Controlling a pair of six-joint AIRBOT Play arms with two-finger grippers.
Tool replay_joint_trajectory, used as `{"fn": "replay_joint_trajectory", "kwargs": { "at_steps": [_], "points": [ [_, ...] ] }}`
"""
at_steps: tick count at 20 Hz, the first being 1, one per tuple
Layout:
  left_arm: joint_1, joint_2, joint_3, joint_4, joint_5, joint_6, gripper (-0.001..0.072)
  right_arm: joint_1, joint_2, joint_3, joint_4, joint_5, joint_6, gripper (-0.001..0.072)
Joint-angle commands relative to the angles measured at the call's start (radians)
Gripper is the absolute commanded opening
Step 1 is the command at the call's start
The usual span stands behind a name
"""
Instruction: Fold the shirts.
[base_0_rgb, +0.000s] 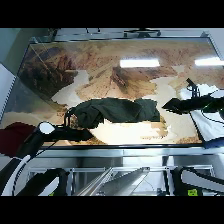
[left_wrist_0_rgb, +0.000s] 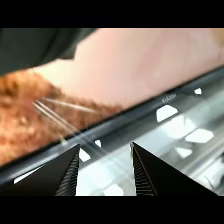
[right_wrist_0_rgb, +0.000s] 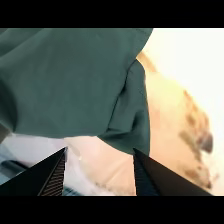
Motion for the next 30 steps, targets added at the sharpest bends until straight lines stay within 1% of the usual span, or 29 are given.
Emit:
{"fn": "replay_joint_trajectory", "kwargs": {
  "at_steps": [1, 3, 6, 7, 12, 16, 17, 18, 19, 20, 21, 22, 27, 30],
  "points": [
    [-0.030, -0.050, 0.005, 0.002, 0.136, -0.020, 0.0343, 0.036, -0.064, -0.011, 0.039, -0.099, -0.011, 0.0471],
    [-0.030, -0.135, 0.050, 0.002, 0.136, -0.019, 0.0343, 0.052, -0.111, -0.010, 0.044, -0.156, -0.011, 0.0471],
    [-0.030, -0.256, 0.128, 0.007, 0.138, -0.015, 0.0342, 0.056, -0.181, -0.010, 0.066, -0.203, -0.013, 0.0470],
    [-0.030, -0.295, 0.159, 0.011, 0.138, -0.015, 0.0342, 0.056, -0.202, -0.010, 0.084, -0.211, -0.036, 0.0470],
    [-0.030, -0.441, 0.287, 0.014, 0.146, 0.000, 0.0342, 0.056, -0.296, 0.005, 0.268, -0.221, -0.148, 0.0470],
    [-0.030, -0.510, 0.335, 0.014, 0.135, 0.001, 0.0341, 0.056, -0.346, 0.023, 0.360, -0.217, -0.170, 0.0451],
    [-0.030, -0.523, 0.348, 0.013, 0.132, 0.000, 0.0278, 0.056, -0.351, 0.025, 0.377, -0.216, -0.186, 0.0340],
    [-0.030, -0.531, 0.359, 0.013, 0.130, 0.000, 0.0040, 0.056, -0.351, 0.025, 0.399, -0.216, -0.211, 0.0143],
    [-0.030, -0.533, 0.368, 0.012, 0.132, 0.002, 0.0001, 0.056, -0.351, 0.025, 0.423, -0.214, -0.215, 0.0128],
    [-0.030, -0.533, 0.378, 0.010, 0.134, 0.002, 0.0001, 0.056, -0.350, 0.025, 0.449, -0.206, -0.222, 0.0102],
    [-0.030, -0.532, 0.391, 0.011, 0.133, 0.002, 0.0001, 0.056, -0.350, 0.025, 0.471, -0.197, -0.240, 0.0031],
    [-0.030, -0.529, 0.404, 0.012, 0.132, 0.002, 0.0001, 0.056, -0.348, 0.025, 0.493, -0.180, -0.256, 0.0017],
    [-0.026, -0.422, 0.444, 0.014, 0.116, 0.002, 0.0019, 0.047, -0.313, 0.025, 0.507, -0.128, -0.262, 0.0017],
    [0.004, -0.301, 0.444, 0.004, 0.000, 0.004, 0.0020, 0.047, -0.274, 0.026, 0.526, -0.040, -0.264, 0.0017]
  ]
}}
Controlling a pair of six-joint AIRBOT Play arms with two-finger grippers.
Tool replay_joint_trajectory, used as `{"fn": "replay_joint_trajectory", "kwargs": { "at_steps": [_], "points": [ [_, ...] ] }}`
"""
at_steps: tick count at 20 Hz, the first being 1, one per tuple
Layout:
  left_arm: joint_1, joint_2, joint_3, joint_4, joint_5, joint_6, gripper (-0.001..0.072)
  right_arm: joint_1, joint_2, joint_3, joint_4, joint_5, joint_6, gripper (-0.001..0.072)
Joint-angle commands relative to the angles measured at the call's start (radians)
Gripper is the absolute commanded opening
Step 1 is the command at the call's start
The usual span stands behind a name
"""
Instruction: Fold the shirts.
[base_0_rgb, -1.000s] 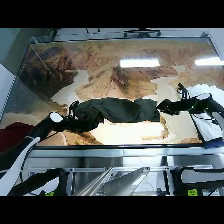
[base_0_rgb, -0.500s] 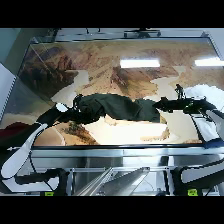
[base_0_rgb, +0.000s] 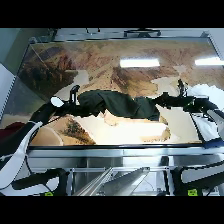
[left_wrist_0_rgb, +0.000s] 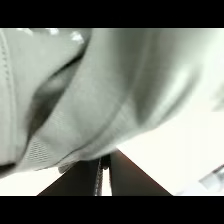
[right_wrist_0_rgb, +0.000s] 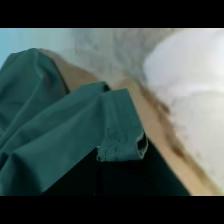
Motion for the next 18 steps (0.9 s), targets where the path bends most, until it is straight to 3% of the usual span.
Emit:
{"fn": "replay_joint_trajectory", "kwargs": {
  "at_steps": [1, 6, 11, 15, 18],
  "points": [
    [0.032, 0.153, 0.008, -0.028, -0.124, 0.005, 0.0020, -0.007, 0.064, 0.007, 0.046, 0.127, -0.022, 0.0017],
    [0.181, 0.529, 0.150, -0.176, -0.158, 0.029, 0.0020, -0.070, 0.370, 0.183, 0.215, 0.266, -0.025, 0.0016],
    [0.422, 0.798, 0.544, -0.165, -0.108, 0.066, 0.0021, -0.175, 0.745, 0.496, 0.293, 0.169, -0.025, 0.0016],
    [0.677, 0.799, 0.860, -0.169, -0.147, 0.119, 0.0022, -0.264, 0.956, 0.634, 0.270, -0.003, -0.063, 0.0016],
    [0.753, 0.686, 1.037, -0.263, -0.218, 0.120, 0.0022, -0.276, 1.015, 0.680, 0.244, -0.090, -0.111, 0.0016]
  ]
}}
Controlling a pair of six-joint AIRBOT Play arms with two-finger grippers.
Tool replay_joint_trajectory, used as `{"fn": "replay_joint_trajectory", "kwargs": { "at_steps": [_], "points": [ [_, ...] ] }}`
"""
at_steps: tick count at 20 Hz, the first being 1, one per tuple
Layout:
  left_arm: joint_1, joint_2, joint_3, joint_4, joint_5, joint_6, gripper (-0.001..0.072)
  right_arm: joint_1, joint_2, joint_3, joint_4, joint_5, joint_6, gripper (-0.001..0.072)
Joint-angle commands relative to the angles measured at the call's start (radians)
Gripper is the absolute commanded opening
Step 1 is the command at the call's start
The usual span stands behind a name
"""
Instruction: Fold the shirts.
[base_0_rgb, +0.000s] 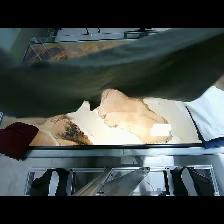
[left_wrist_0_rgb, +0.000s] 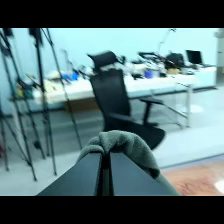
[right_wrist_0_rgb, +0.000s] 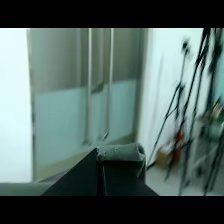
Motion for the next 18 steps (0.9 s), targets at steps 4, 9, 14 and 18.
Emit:
{"fn": "replay_joint_trajectory", "kwargs": {
  "at_steps": [4, 9, 14, 18],
  "points": [
    [0.092, -0.278, 0.308, -0.250, -0.104, 0.073, 0.0021, -0.019, -0.011, 0.049, -0.068, -0.039, 0.023, 0.0016],
    [-0.195, -0.626, 0.225, -0.160, -0.144, 0.117, 0.0022, 0.229, -0.289, -0.085, -0.213, -0.030, 0.032, 0.0016],
    [-0.404, -1.012, 0.144, 0.109, -0.048, 0.152, 0.0021, 0.392, -0.667, -0.178, -0.446, -0.253, 0.101, 0.0016],
    [-0.406, -1.366, 0.349, 0.130, -0.081, 0.138, 0.0023, 0.396, -0.964, -0.175, -0.395, -0.427, 0.121, 0.0034]
  ]
}}
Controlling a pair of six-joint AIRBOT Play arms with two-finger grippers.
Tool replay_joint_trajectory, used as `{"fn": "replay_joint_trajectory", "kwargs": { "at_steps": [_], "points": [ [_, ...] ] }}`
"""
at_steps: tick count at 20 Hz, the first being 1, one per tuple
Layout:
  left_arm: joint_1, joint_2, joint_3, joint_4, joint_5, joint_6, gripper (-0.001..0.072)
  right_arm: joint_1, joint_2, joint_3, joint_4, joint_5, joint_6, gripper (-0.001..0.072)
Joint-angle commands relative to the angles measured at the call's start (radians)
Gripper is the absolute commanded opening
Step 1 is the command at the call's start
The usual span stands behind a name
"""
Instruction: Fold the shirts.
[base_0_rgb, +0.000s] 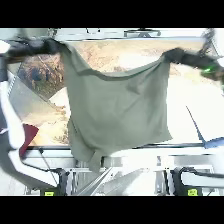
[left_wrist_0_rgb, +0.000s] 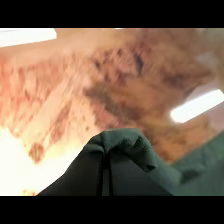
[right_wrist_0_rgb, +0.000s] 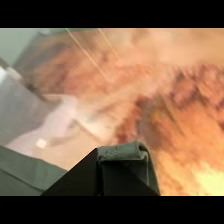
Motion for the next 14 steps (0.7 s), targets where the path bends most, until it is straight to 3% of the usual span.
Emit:
{"fn": "replay_joint_trajectory", "kwargs": {
  "at_steps": [1, 2, 3, 6, 7, 8, 11, 14],
  "points": [
    [-0.011, -0.256, 0.111, 0.053, -0.008, -0.026, 0.0171, 0.017, -0.252, -0.008, 0.016, -0.148, 0.022, 0.0178],
    [0.006, -0.267, 0.101, 0.052, -0.007, -0.039, 0.0339, 0.007, -0.291, -0.008, 0.039, -0.142, 0.022, 0.0359],
    [0.026, -0.257, 0.077, 0.053, -0.011, -0.045, 0.0340, -0.008, -0.309, -0.007, 0.043, -0.118, 0.023, 0.0380],
    [0.119, -0.156, -0.005, 0.055, -0.098, -0.063, 0.0339, -0.090, -0.273, -0.007, 0.042, 0.050, 0.023, 0.0372],
    [0.151, -0.122, -0.008, 0.055, -0.151, -0.097, 0.0339, -0.125, -0.244, -0.007, 0.040, 0.138, 0.023, 0.0311],
    [0.182, -0.085, -0.008, 0.055, -0.216, -0.138, 0.0339, -0.156, -0.214, -0.007, 0.029, 0.220, 0.027, 0.0294],
    [0.243, 0.014, -0.068, 0.058, -0.425, -0.220, 0.0331, -0.228, -0.131, -0.019, -0.151, 0.416, 0.111, 0.0295],
    [0.257, 0.185, -0.436, 0.136, -0.504, -0.253, 0.0332, -0.274, -0.040, -0.159, -0.279, 0.523, 0.143, 0.0295]
  ]
}}
